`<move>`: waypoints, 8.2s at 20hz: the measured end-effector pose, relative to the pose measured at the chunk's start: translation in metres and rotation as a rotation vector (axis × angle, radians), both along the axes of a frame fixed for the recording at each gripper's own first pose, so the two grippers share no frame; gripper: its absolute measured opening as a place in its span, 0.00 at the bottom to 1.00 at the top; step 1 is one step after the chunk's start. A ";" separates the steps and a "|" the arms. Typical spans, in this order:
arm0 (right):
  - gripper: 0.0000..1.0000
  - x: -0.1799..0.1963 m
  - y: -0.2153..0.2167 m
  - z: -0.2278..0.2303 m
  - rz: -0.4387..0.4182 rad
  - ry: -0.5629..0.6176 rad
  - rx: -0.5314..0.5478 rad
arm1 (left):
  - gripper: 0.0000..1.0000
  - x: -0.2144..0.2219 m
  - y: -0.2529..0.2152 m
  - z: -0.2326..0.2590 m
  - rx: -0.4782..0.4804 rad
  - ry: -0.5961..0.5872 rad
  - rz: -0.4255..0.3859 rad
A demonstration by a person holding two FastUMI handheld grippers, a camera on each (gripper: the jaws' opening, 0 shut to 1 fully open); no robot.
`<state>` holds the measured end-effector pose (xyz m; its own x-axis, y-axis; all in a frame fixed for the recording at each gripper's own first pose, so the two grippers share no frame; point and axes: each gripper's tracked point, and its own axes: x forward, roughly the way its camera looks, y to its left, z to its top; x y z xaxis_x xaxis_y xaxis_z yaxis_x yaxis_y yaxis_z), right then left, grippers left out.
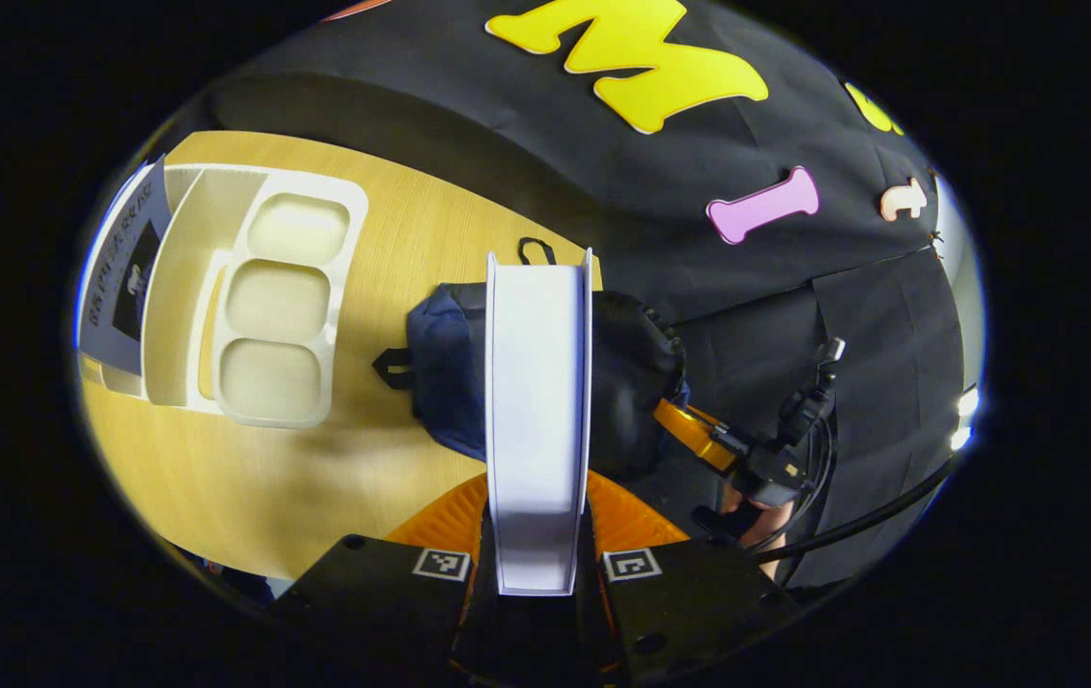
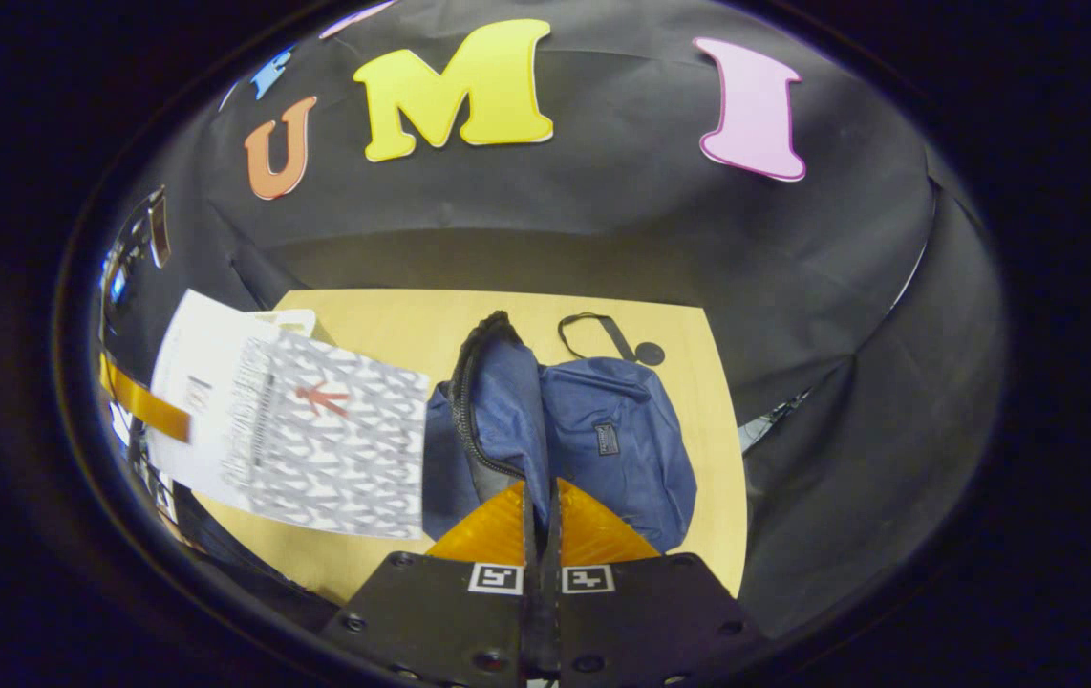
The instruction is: Open the schoolbag, grab two books from the bookshelf and put them into the schoolbag.
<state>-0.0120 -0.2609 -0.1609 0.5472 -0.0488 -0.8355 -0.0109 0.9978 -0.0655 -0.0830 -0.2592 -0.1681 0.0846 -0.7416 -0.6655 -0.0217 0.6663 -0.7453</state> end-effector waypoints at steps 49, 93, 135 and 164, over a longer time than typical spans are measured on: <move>0.00 -0.003 0.057 -0.002 0.040 0.000 -0.047 | 0.77 0.100 -0.048 -0.132 0.617 -0.676 -0.081; 0.00 -0.026 0.056 -0.007 -0.054 -0.009 -0.021 | 1.00 0.116 0.319 -0.066 0.698 0.010 -0.035; 0.00 -0.025 0.045 -0.007 -0.057 -0.052 0.028 | 0.38 0.072 0.323 -0.014 0.815 0.051 -0.130; 0.00 -0.021 0.032 -0.001 -0.135 -0.073 0.025 | 0.36 0.058 0.083 0.101 0.025 -0.117 -0.012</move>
